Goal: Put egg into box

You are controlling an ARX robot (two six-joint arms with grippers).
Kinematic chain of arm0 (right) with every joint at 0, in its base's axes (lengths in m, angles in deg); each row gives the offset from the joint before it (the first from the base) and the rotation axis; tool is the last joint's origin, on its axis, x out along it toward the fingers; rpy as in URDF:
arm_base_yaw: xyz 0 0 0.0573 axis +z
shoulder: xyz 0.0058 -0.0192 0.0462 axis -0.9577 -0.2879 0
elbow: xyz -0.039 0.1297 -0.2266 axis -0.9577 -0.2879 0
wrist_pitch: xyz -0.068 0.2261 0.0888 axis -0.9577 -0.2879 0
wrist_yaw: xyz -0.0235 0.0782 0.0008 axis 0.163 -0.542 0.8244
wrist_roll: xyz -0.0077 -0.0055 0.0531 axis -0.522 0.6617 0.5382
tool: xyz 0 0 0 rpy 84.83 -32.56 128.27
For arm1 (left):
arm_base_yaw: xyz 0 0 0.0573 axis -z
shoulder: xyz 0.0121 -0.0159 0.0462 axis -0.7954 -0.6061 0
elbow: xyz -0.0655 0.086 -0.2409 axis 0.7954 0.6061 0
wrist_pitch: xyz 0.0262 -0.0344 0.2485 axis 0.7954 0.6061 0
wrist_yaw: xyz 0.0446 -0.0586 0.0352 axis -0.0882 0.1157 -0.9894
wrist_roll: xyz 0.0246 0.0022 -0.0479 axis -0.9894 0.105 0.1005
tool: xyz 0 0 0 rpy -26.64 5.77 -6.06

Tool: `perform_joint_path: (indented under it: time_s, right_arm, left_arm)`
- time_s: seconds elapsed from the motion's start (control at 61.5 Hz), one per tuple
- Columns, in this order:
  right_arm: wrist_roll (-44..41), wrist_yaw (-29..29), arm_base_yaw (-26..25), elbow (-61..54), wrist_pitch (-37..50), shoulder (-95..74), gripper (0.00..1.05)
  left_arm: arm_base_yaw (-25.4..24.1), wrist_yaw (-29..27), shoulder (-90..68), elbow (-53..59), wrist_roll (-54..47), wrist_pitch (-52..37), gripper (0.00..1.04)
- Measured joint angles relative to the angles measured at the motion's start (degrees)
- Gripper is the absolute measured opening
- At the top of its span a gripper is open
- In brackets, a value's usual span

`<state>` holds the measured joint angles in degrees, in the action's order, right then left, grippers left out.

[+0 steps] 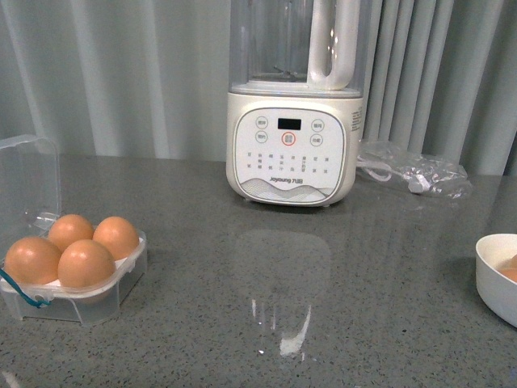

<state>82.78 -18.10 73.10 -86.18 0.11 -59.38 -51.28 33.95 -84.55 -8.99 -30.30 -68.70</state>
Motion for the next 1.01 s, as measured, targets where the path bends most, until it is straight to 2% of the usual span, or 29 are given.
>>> perform_joint_path:
  time_s: [0.163,0.325,0.569,1.008]
  right_arm:
    - [0.0,0.0,0.0,0.0,0.0,0.0,0.98]
    - [0.0,0.0,0.0,0.0,0.0,0.0,0.98]
    - [0.0,0.0,0.0,0.0,0.0,0.0,0.98]
    - [0.0,0.0,0.0,0.0,0.0,0.0,0.98]
  left_arm:
    - [-10.27,11.41,-13.49,-5.22,-1.31,-12.46,0.98]
    - [-17.11,17.92,-29.16,-13.94,-3.06,-21.07,0.98]
    - [-18.27,20.39,-46.56,-24.96,-6.75,-24.79,0.98]
    - [-17.53,19.54,-62.1,-35.36,-8.13,-28.06,0.98]
